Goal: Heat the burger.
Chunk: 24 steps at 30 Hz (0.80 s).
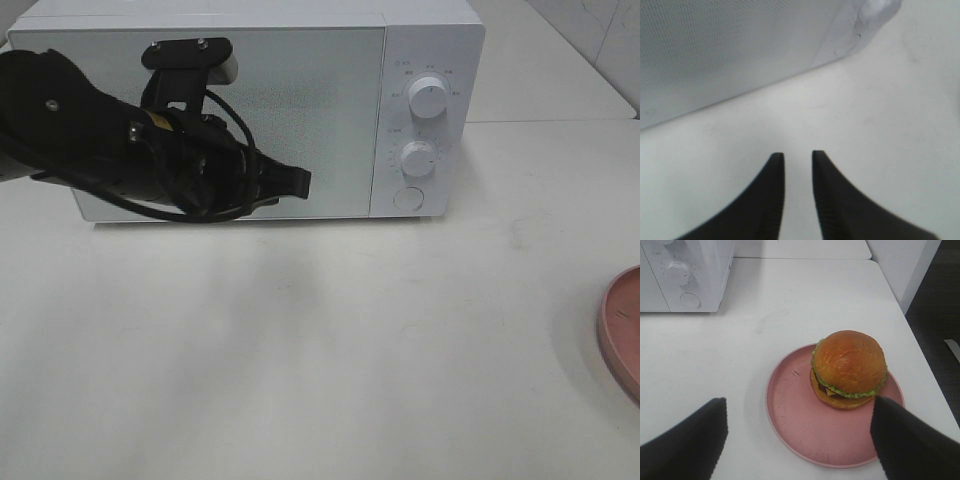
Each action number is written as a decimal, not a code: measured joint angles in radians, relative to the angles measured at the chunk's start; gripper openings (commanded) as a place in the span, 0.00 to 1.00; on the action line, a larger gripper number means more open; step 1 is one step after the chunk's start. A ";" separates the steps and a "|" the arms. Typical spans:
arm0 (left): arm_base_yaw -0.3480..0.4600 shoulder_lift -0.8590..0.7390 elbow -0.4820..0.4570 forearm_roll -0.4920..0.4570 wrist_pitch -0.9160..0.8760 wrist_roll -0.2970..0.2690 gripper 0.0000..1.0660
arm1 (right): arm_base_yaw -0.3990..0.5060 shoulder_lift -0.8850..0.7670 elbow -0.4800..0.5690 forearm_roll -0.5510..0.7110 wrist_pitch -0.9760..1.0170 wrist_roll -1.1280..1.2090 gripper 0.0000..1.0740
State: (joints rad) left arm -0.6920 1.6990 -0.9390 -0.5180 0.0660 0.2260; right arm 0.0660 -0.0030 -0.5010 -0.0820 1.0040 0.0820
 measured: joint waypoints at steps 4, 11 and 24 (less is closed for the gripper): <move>0.000 -0.039 0.023 0.008 0.074 0.000 0.87 | 0.000 0.000 0.000 0.000 0.000 0.000 0.71; 0.000 -0.115 0.029 0.140 0.336 0.000 0.93 | 0.000 0.000 0.000 0.000 0.000 0.000 0.71; 0.090 -0.295 0.030 0.342 0.778 -0.192 0.93 | 0.000 0.000 0.000 0.000 0.000 0.000 0.71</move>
State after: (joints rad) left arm -0.6020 1.4040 -0.9090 -0.1760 0.8440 0.0340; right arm 0.0660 -0.0030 -0.5010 -0.0820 1.0040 0.0820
